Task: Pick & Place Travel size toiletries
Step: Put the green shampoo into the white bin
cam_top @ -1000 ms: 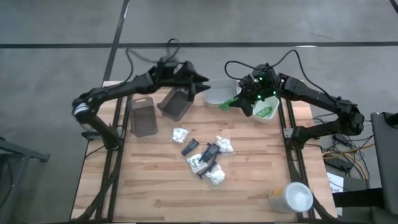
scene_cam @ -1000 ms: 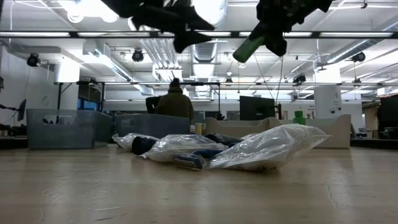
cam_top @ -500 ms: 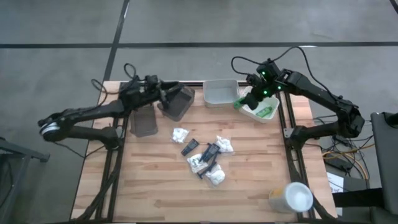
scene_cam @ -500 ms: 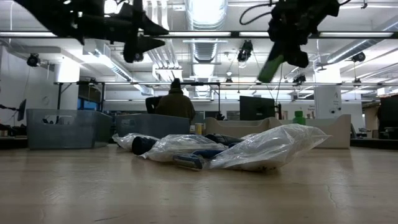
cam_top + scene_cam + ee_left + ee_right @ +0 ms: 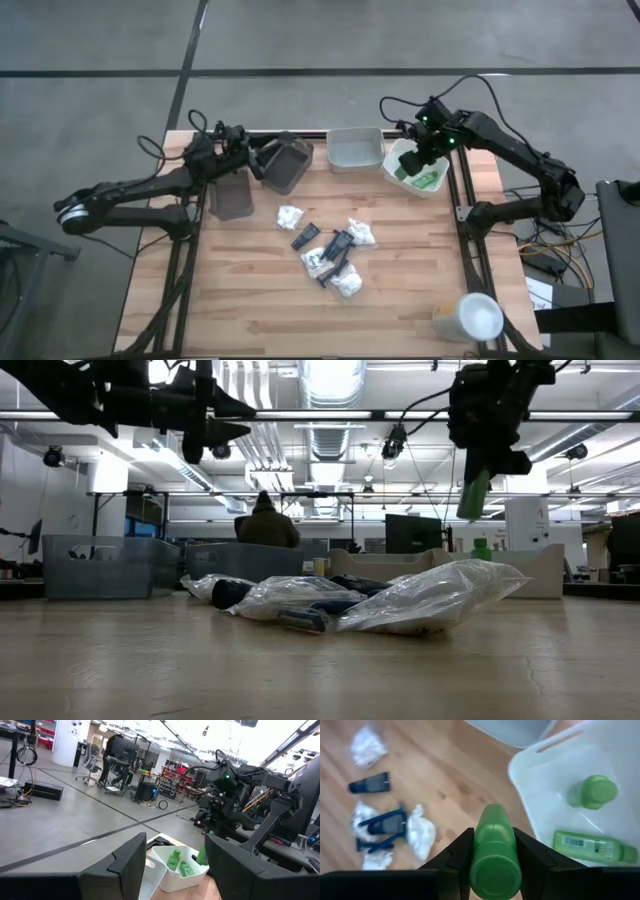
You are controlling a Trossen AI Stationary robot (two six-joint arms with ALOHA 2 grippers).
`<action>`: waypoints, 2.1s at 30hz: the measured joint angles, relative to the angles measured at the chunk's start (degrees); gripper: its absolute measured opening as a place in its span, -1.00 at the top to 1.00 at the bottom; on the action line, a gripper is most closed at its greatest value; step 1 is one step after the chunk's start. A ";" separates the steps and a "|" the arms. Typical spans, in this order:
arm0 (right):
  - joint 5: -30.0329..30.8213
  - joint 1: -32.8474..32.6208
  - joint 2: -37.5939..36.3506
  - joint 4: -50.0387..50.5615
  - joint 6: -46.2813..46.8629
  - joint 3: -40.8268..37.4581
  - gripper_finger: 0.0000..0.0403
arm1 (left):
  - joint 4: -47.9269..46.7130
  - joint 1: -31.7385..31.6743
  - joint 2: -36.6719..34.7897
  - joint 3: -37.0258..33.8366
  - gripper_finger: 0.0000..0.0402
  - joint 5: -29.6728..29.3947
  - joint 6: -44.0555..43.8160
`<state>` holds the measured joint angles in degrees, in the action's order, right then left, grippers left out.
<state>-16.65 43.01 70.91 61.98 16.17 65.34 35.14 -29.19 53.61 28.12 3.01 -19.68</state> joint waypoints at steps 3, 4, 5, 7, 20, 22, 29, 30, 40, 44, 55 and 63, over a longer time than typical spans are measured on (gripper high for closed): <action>0.75 0.19 3.13 0.24 0.17 0.40 0.47 | -0.04 0.00 0.04 0.16 -0.03 0.00 0.06; 1.09 0.18 4.49 0.28 0.15 0.87 0.47 | 0.04 0.00 0.04 0.20 -0.03 0.00 0.09; 1.81 0.16 5.88 0.28 0.14 1.32 0.47 | 0.02 0.00 0.04 0.20 -0.03 0.00 0.15; 3.76 0.12 9.05 0.63 -0.41 2.38 0.47 | 0.00 0.00 0.04 0.20 -0.03 0.02 0.10; 12.41 0.19 21.96 0.43 -3.04 11.38 0.47 | -0.02 0.02 0.04 0.20 -0.03 0.11 -1.53; 12.66 0.17 22.64 -0.09 -3.11 10.74 0.47 | -0.02 0.02 0.04 0.20 -0.03 0.11 -1.88; 16.86 0.19 22.47 -2.45 -2.84 8.93 0.47 | -0.03 0.02 0.04 0.20 -0.03 0.15 -2.03; 16.87 0.19 22.31 -2.73 -2.82 8.87 0.47 | -0.03 0.02 0.04 0.20 -0.03 0.15 -2.03; 16.74 0.12 20.65 -8.06 -1.56 3.00 0.45 | -0.02 0.02 0.04 0.20 -0.03 0.15 -2.01; 16.68 0.12 19.90 -9.70 -1.22 0.33 0.48 | -0.02 0.02 0.04 0.20 -0.03 0.15 -2.01; 16.60 0.14 19.89 -14.95 -2.52 -4.52 0.39 | -0.02 0.02 0.04 0.20 -0.03 0.13 -2.01; 16.53 0.14 19.89 -14.84 -3.30 -4.50 0.30 | -0.02 0.02 0.04 0.20 -0.03 0.13 -2.01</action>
<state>-0.12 43.15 90.80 47.14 12.86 60.84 35.11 -29.17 53.65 28.32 3.14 -21.69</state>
